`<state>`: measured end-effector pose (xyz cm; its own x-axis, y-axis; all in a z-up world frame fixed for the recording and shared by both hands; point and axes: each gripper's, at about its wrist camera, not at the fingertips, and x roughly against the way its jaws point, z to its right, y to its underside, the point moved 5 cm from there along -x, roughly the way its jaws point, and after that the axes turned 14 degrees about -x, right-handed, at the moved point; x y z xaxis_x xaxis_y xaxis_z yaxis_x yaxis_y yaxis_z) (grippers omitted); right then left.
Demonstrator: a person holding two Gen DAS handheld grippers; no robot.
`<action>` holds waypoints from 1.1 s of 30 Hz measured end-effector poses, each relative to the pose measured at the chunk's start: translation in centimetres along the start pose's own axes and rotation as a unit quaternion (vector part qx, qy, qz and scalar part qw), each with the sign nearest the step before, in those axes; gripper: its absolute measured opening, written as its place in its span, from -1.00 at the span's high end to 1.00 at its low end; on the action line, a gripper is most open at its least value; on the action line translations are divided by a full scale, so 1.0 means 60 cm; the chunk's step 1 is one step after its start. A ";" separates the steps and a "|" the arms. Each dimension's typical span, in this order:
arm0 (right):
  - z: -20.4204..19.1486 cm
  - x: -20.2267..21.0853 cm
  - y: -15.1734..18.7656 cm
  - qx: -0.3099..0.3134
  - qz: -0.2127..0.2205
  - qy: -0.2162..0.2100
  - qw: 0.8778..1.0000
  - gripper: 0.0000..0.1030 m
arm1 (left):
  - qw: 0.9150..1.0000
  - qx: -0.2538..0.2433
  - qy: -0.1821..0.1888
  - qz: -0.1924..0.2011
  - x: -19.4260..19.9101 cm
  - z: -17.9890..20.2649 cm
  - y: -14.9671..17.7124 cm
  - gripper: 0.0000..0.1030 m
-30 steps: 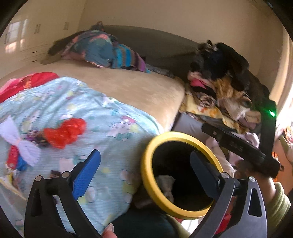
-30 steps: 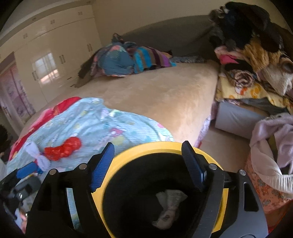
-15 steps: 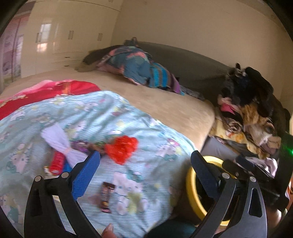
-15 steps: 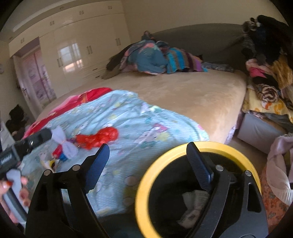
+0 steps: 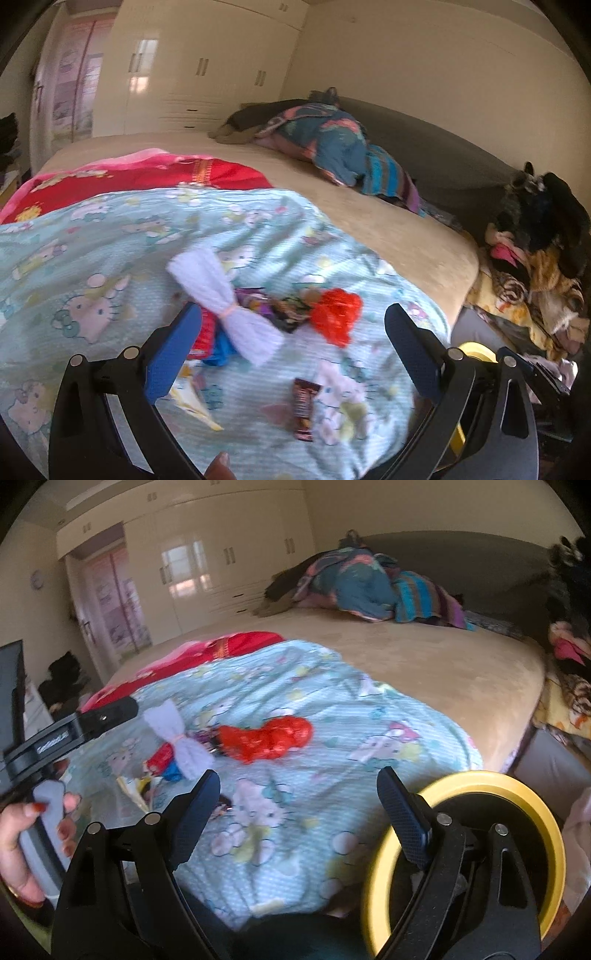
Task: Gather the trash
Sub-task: 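Grasp the chocolate bar with the right tool while the left tool grasps the white mesh bag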
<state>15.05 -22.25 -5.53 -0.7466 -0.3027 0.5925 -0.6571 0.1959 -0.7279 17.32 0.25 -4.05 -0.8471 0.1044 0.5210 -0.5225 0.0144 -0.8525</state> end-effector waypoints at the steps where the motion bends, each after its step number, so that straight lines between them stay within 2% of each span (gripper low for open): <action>1: -0.008 -0.005 0.003 0.006 -0.004 -0.003 1.000 -0.53 | 1.000 0.004 -0.005 -0.001 -0.002 -0.008 0.002 -0.87; 8: -0.065 -0.059 0.024 0.042 -0.041 -0.027 0.998 -0.54 | 0.999 0.035 -0.034 -0.014 -0.014 -0.071 0.018 -0.87; 10: -0.080 -0.083 0.034 0.051 -0.063 -0.035 0.996 -0.54 | 0.998 0.042 -0.042 -0.018 -0.018 -0.087 0.023 -0.87; 21: -0.123 -0.189 0.077 0.037 -0.163 -0.063 0.984 -0.52 | 0.993 0.089 -0.056 -0.045 -0.066 -0.183 0.033 -0.87; 26: -0.129 -0.229 0.102 0.026 -0.205 -0.068 0.976 -0.33 | 0.991 0.113 -0.036 -0.065 -0.101 -0.204 0.044 -0.86; 30: -0.125 -0.250 0.117 0.011 -0.233 -0.074 0.970 -0.12 | 0.988 0.138 -0.005 -0.068 -0.126 -0.210 0.042 -0.86; 33: -0.125 -0.264 0.136 0.005 -0.259 -0.078 0.963 0.20 | 0.987 0.148 0.008 -0.067 -0.145 -0.209 0.032 -0.85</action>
<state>20.73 -8.89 -18.27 -0.2940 -0.4933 0.8187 -0.9352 -0.0284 -0.3529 24.88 11.81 -10.77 -0.7679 0.1365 0.6258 -0.6373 -0.2614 -0.7250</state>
